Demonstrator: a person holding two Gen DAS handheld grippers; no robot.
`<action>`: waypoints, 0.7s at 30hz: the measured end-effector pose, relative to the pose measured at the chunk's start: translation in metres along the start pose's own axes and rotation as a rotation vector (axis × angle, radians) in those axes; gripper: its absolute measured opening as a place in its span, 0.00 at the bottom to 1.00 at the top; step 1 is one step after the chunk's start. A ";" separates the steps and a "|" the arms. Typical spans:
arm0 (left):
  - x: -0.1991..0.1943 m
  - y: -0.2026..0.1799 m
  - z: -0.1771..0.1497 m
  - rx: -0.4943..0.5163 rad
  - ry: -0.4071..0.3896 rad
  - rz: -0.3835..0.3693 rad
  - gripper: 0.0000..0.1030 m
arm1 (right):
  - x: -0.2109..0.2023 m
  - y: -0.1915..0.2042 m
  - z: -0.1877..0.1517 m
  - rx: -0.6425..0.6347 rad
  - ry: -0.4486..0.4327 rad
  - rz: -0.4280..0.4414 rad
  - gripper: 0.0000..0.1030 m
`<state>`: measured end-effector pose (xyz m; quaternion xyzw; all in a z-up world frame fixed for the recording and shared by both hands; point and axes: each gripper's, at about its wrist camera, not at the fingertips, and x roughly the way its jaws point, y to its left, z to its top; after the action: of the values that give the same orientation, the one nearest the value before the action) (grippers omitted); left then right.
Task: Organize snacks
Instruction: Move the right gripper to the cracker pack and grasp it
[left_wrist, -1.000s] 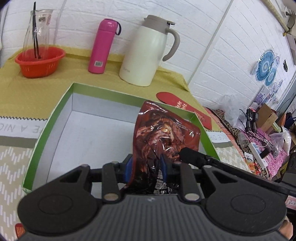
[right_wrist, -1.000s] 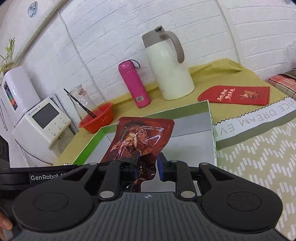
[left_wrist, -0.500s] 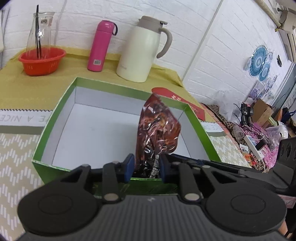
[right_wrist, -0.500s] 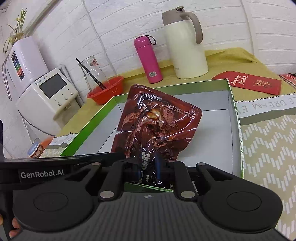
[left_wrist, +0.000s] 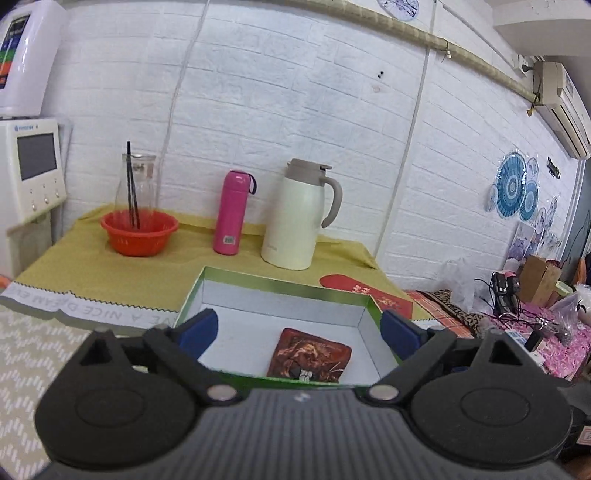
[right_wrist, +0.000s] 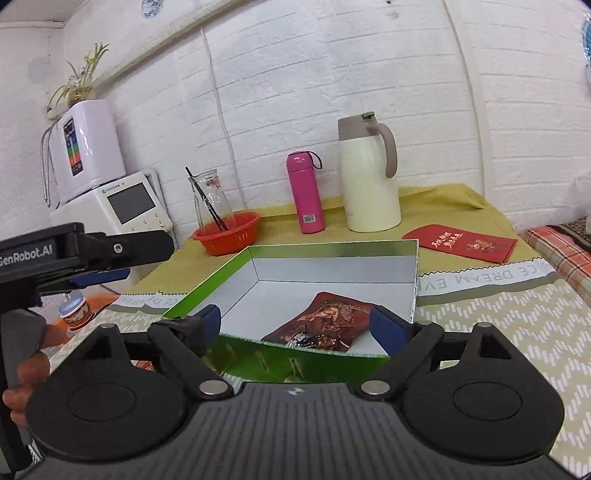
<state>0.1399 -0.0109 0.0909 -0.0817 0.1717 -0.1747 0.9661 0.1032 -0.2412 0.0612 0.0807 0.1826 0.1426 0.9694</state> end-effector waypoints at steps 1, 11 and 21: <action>-0.008 -0.002 -0.004 0.009 0.002 0.008 0.91 | -0.008 0.001 -0.004 -0.006 -0.002 0.000 1.00; -0.066 0.000 -0.074 -0.004 0.078 0.061 0.91 | -0.065 -0.002 -0.053 0.069 0.001 -0.057 1.00; -0.082 0.010 -0.119 0.192 0.172 0.131 0.91 | -0.032 0.023 -0.071 -0.190 0.093 -0.127 1.00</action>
<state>0.0280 0.0171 0.0034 0.0376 0.2413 -0.1332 0.9605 0.0423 -0.2220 0.0108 -0.0301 0.2177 0.1011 0.9703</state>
